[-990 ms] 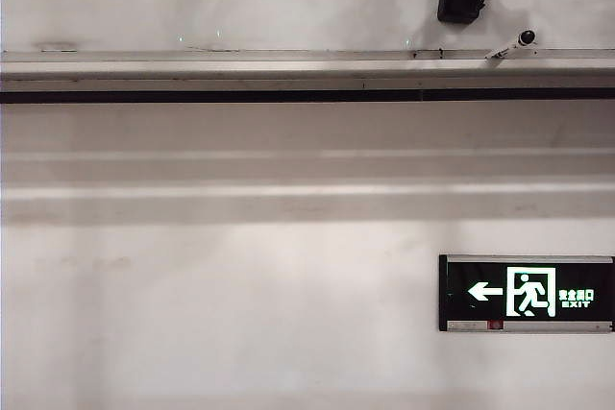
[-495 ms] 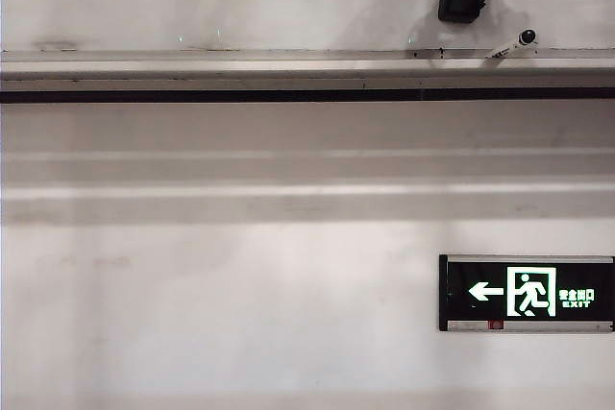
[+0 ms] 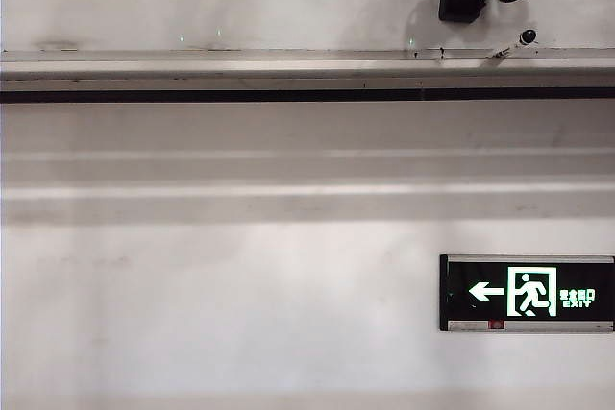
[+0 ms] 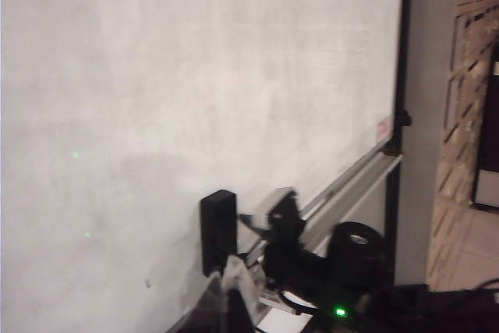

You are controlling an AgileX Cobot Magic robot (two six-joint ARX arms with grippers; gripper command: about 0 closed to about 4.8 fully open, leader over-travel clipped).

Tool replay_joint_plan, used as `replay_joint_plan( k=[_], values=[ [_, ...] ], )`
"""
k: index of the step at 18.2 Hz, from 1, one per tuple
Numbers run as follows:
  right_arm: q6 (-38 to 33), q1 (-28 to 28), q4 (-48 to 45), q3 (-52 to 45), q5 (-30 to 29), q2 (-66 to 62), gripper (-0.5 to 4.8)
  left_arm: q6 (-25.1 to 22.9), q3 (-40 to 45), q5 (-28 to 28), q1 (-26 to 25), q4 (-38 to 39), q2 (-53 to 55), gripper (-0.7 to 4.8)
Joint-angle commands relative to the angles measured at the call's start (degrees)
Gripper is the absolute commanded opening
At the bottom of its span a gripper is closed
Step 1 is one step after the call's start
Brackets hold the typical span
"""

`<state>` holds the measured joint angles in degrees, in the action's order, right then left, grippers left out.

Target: Wipe the whiteboard clean using the black magnetic whiteboard eraser attached to the whiteboard.

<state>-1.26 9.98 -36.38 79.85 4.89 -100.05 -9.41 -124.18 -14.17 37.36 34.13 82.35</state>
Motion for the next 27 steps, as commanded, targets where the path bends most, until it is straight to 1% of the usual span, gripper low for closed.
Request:
replay_joint_plan(
  k=[1, 3, 4, 5, 6, 7, 10, 13, 16, 17, 19, 21, 24, 25, 27],
  values=[
    [-0.3, 0.0, 0.6, 1.6, 0.1, -1.2, 4.34, 0.0, -0.1, -0.2, 0.0, -0.3, -0.2, -0.06],
    [-0.3, 0.0, 0.6, 1.8, 0.1, -1.9, 3.78, 0.0, -0.1, -0.2, 0.0, -0.3, -0.2, -0.06],
    [-0.3, 0.0, 1.0, 1.9, 0.1, -2.3, 3.14, 0.0, -0.1, -0.2, 0.0, -0.2, -0.2, -0.06],
    [-0.2, 0.2, 1.2, 1.9, 0.1, -2.5, 2.36, 0.0, -0.1, -0.2, 0.0, -0.1, -0.2, -0.06],
    [-0.2, 0.2, 1.7, 1.9, 0.2, -2.5, 1.94, 0.0, -0.1, -0.2, 0.0, 0.0, -0.2, -0.06],
    [-0.2, 0.2, 2.1, 1.9, 1.7, -2.5, 1.77, 0.0, -0.1, -0.2, 0.0, 0.2, -0.2, -0.06],
    [-0.2, 0.0, 2.4, 1.9, 9.3, -2.1, 1.76, 0.0, -0.1, -0.2, 0.0, 0.3, -0.2, -0.06],
    [0.0, -1.9, 3.1, 2.1, 15.9, -1.4, 1.76, 0.0, -0.1, -0.2, 0.0, 0.3, -0.2, -0.06],
    [0.0, -5.4, 3.1, 2.3, 16.7, -0.5, 1.76, 0.0, -0.1, -0.2, 0.0, 0.3, -0.2, -0.06],
    [-0.1, -6.1, 3.1, 2.3, 16.5, -0.3, 1.76, 0.0, -0.1, -0.2, 0.0, 0.3, -0.2, -0.06],
    [0.0, -6.6, 2.5, 2.3, 14.4, -0.3, 1.76, 0.0, -0.1, -0.2, 0.0, 0.3, -0.2, -0.06],
    [-0.1, -6.0, 2.2, 2.3, 4.8, -0.4, 1.75, 0.0, -0.1, -0.2, 0.0, 0.3, -0.2, -0.06],
    [0.0, -2.4, 1.4, 2.3, 2.3, -0.4, 1.75, 0.0, -0.1, -0.2, 0.0, 0.4, -0.2, -0.06],
    [0.1, -0.2, 1.4, 2.5, 1.9, -0.4, 1.75, 0.0, -0.1, -0.2, 0.0, 0.6, -0.2, -0.06],
    [2.6, 4.0, 1.7, 3.6, 1.2, -0.4, 1.75, 0.0, -0.1, -0.2, 0.0, 0.6, -0.3, -0.06]
  ],
)
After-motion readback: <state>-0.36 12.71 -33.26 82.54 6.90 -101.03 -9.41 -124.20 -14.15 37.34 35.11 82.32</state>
